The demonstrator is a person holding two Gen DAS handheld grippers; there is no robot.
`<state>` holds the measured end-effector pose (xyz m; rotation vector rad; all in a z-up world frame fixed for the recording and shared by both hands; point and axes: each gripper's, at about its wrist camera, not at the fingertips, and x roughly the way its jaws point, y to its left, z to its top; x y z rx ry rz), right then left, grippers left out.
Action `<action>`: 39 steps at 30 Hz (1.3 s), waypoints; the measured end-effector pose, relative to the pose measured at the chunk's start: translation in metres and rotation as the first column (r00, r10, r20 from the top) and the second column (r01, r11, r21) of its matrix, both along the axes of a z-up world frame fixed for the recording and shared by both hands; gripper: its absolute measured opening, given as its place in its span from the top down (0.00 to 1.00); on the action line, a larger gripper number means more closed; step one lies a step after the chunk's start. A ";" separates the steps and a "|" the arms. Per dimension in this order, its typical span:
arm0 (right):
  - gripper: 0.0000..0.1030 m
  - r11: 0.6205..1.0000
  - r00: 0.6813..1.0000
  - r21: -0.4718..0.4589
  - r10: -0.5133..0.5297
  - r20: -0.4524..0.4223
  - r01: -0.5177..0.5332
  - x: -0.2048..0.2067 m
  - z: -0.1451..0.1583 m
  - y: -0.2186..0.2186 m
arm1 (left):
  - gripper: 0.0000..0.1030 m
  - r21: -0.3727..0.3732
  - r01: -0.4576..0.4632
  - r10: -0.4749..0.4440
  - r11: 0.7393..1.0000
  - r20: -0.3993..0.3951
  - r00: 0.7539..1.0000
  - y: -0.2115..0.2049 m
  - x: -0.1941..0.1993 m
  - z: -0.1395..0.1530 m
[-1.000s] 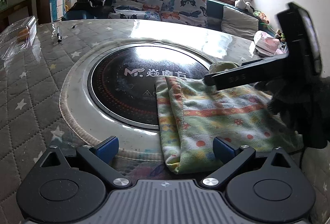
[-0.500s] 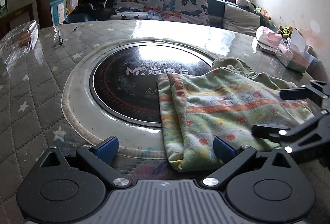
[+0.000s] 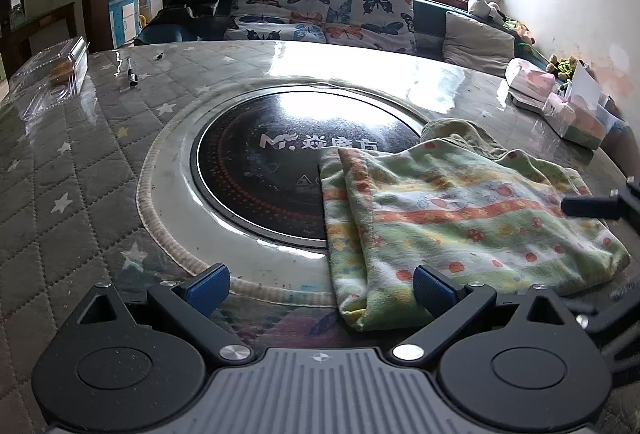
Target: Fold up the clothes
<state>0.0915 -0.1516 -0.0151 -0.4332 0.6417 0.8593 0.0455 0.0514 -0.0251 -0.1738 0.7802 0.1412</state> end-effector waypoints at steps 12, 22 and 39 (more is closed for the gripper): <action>0.09 0.998 0.998 -0.028 0.051 0.039 -0.050 -0.013 0.009 0.011 | 0.03 0.003 -0.022 0.022 1.000 0.013 1.000 0.013 0.001 0.008; 0.25 0.974 0.973 -0.090 0.214 0.084 -0.207 -0.034 0.005 0.050 | 0.03 -0.113 -0.075 0.079 0.991 0.033 0.996 0.040 0.006 0.022; 0.88 0.971 0.970 0.015 0.240 -0.027 -0.240 -0.019 0.012 0.064 | 0.03 -0.439 -0.121 0.114 0.890 -0.041 0.993 0.056 0.023 0.011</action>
